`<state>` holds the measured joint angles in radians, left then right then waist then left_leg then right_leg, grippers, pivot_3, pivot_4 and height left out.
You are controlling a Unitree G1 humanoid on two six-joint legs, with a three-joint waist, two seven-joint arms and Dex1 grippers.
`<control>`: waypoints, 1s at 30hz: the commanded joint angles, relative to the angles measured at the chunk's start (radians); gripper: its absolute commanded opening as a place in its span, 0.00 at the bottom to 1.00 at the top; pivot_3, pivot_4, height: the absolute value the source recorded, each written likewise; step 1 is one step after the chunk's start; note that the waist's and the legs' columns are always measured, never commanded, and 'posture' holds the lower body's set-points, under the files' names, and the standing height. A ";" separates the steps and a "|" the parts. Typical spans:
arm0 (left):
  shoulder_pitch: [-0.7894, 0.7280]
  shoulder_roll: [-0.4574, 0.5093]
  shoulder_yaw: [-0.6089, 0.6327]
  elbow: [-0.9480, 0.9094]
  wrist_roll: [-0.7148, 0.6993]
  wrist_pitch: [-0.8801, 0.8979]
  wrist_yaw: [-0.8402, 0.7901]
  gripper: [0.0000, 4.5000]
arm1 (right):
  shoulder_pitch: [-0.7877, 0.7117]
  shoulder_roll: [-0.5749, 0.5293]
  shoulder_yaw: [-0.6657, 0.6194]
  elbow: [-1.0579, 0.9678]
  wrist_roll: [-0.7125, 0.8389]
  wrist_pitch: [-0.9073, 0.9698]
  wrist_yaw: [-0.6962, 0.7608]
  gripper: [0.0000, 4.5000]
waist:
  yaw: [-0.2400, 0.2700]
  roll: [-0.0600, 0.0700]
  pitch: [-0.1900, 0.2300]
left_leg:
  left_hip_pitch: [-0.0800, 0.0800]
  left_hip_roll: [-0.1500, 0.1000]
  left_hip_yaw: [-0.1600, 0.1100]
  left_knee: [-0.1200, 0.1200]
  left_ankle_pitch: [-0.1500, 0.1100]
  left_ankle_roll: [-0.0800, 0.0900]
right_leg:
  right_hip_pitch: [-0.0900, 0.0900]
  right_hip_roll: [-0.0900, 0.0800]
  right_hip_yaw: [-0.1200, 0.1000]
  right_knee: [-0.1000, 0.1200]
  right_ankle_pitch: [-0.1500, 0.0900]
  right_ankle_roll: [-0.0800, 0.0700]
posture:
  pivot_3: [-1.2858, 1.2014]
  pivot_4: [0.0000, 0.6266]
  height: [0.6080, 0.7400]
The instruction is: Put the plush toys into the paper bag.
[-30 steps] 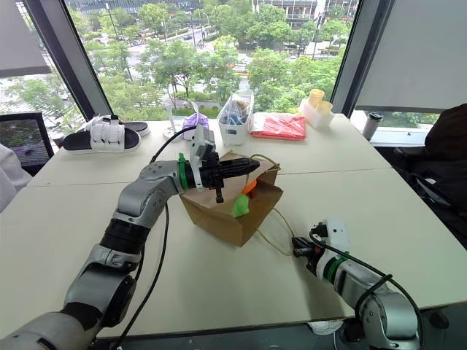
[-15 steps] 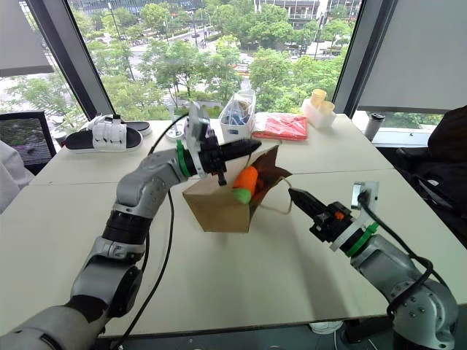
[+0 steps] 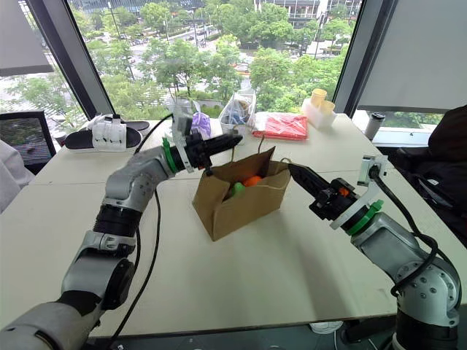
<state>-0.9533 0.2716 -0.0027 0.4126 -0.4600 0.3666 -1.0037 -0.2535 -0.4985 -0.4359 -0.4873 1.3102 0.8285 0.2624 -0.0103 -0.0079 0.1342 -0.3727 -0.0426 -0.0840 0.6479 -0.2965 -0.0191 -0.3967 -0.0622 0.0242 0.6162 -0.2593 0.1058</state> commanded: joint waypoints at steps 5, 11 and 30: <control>0.014 0.030 -0.013 0.046 0.069 -0.111 -0.064 0.00 | 0.002 0.010 0.043 -0.008 -0.038 -0.062 -0.028 0.01 | 0.000 0.000 0.000 | -0.001 0.000 0.000 0.000 0.000 0.000 | 0.000 0.000 0.000 0.000 0.000 0.000 | 0.52 0.24 1.00; 0.002 0.034 0.048 -0.015 -0.028 0.020 -0.061 0.00 | 0.000 0.003 0.072 -0.024 -0.038 -0.067 -0.051 0.01 | -0.001 0.000 0.000 | 0.000 0.000 0.000 0.000 0.000 0.000 | 0.000 0.000 0.000 0.000 0.000 0.000 | 0.52 0.24 1.00; 0.030 0.093 0.121 -0.130 -0.115 0.177 -0.017 0.99 | 0.012 0.002 0.054 -0.037 -0.019 -0.107 -0.073 1.00 | -0.001 0.000 0.000 | 0.000 0.000 0.000 0.000 0.000 0.000 | 0.000 0.000 0.000 0.000 0.000 0.000 | 0.52 0.24 1.00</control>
<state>-0.9132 0.3479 0.0752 0.3325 -0.5377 0.5243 -1.0277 -0.2401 -0.4951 -0.3582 -0.4862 1.2713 0.7486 0.1931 -0.0114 -0.0079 0.1342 -0.3731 -0.0421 -0.0844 0.6475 -0.2966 -0.0189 -0.3972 -0.0625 0.0243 0.6163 -0.2593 0.1058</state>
